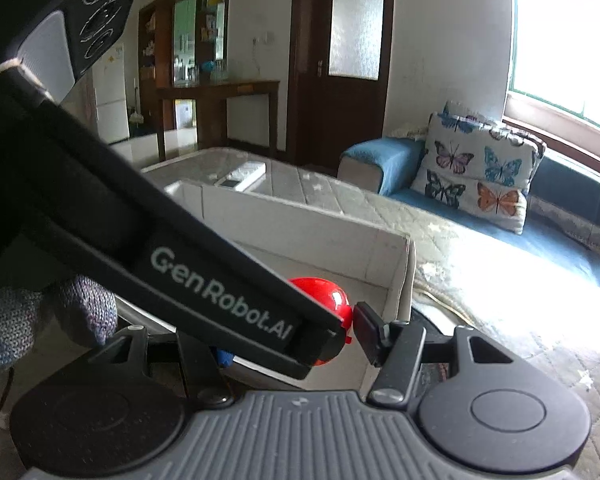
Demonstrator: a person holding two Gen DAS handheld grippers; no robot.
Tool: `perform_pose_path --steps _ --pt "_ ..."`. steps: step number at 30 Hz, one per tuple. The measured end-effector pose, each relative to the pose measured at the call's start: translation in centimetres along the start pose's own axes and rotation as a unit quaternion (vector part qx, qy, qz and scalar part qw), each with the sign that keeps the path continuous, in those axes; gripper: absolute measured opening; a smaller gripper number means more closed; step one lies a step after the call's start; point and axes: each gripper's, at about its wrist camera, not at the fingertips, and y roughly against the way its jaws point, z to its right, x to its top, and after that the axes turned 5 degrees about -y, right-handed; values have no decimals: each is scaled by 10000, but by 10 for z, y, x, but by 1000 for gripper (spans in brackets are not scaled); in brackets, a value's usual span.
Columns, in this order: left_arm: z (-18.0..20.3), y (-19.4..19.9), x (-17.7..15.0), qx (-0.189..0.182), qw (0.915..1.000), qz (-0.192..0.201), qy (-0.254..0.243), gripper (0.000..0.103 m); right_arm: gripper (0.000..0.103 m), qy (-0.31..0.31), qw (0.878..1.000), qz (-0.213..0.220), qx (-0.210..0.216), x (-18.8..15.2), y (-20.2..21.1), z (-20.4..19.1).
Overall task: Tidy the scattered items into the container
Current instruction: 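Carry the red ball with the left tool over the box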
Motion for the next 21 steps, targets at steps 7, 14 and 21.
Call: perform_pose_path --steps 7,14,21 --pt "-11 -22 -1 -44 9997 -237 42 60 59 -60 9996 -271 -11 -7 -23 6" --pt "-14 -28 -3 23 9995 -312 54 60 59 -28 9994 -336 -30 -8 -28 5" --pt "-11 -26 -4 141 9995 -272 -45 60 60 -57 9994 -329 -30 -9 -27 6"
